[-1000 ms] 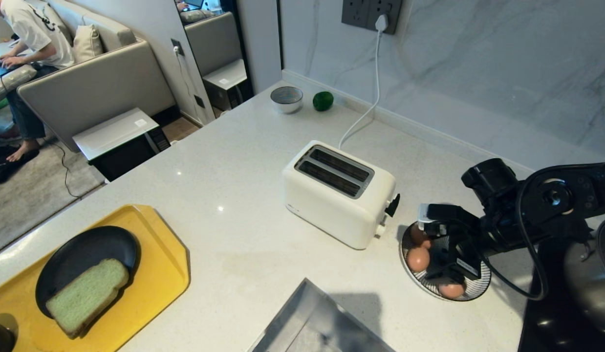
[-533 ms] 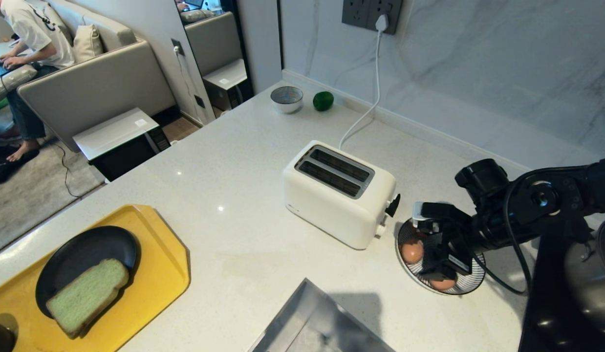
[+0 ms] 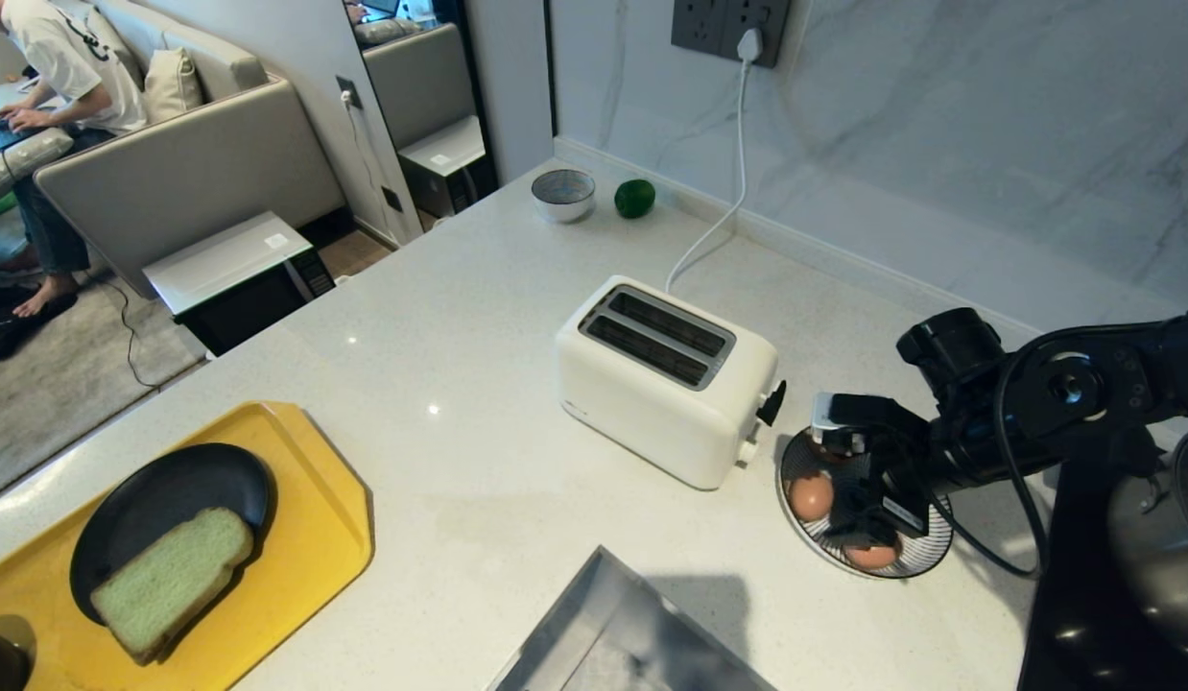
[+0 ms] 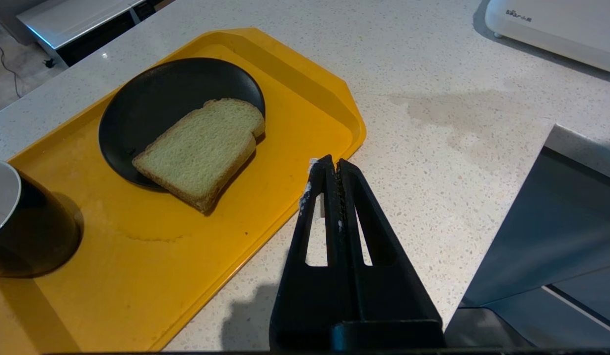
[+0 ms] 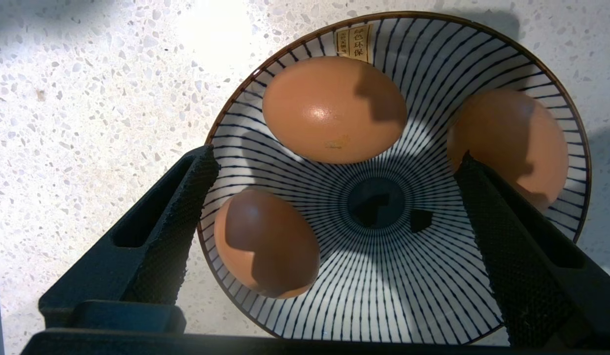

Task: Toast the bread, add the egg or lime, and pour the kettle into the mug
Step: Pick up the egg

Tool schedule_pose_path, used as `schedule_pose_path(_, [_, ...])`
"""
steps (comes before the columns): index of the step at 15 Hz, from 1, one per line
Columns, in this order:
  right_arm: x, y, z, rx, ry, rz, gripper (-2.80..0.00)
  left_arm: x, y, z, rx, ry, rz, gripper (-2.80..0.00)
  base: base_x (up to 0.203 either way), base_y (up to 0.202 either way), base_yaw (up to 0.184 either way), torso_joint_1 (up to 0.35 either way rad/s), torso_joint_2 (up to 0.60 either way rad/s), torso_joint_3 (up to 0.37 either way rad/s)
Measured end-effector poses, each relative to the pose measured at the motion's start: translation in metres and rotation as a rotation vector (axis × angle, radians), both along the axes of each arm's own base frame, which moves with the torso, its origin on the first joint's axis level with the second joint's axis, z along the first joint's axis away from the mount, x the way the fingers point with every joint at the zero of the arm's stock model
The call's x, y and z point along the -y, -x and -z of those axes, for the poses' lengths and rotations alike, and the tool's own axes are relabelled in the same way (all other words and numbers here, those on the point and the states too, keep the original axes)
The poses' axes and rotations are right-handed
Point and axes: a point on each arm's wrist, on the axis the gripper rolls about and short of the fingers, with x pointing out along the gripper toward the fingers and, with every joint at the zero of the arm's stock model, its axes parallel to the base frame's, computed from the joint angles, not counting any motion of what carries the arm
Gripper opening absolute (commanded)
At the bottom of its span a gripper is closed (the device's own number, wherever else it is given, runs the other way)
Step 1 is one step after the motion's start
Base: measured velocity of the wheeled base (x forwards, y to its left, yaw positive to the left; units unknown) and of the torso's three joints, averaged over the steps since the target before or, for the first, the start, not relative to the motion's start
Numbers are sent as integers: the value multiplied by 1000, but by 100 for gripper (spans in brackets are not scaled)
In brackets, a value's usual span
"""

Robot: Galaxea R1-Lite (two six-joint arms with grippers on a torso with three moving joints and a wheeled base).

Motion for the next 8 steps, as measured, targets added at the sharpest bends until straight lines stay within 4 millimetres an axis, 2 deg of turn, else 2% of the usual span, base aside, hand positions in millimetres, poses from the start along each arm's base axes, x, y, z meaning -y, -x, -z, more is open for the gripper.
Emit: schedule_pose_path(8, [-4, 0, 0, 2, 1, -12, 0, 0, 0, 0, 0, 1, 0, -280, 0, 0, 0, 0, 0, 0])
